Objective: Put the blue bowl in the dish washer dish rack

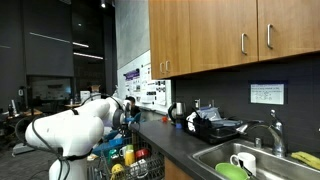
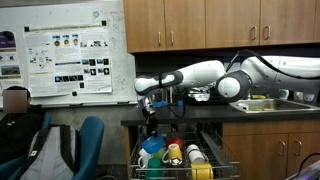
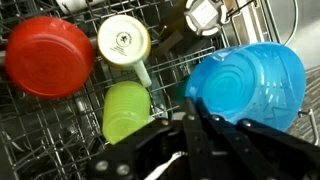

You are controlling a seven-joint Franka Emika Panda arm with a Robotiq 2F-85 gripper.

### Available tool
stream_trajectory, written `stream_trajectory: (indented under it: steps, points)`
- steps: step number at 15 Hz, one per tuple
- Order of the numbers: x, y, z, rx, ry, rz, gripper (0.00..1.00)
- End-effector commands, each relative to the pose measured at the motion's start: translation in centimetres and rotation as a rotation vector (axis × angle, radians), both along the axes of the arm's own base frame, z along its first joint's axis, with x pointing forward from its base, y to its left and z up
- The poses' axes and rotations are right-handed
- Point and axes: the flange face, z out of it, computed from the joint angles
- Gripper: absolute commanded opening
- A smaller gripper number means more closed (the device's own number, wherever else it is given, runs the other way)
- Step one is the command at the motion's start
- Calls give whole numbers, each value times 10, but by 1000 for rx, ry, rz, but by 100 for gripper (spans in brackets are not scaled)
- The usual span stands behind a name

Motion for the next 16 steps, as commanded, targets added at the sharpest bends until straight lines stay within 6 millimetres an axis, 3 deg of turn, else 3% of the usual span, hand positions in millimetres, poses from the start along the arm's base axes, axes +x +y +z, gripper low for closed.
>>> stream_trajectory:
  steps: [1,9,16]
  points:
    - [-5,8,9,42,21,68,1]
    - [-12,16,7,66,30,185,1]
    - [-6,20,6,111,-17,241,1]
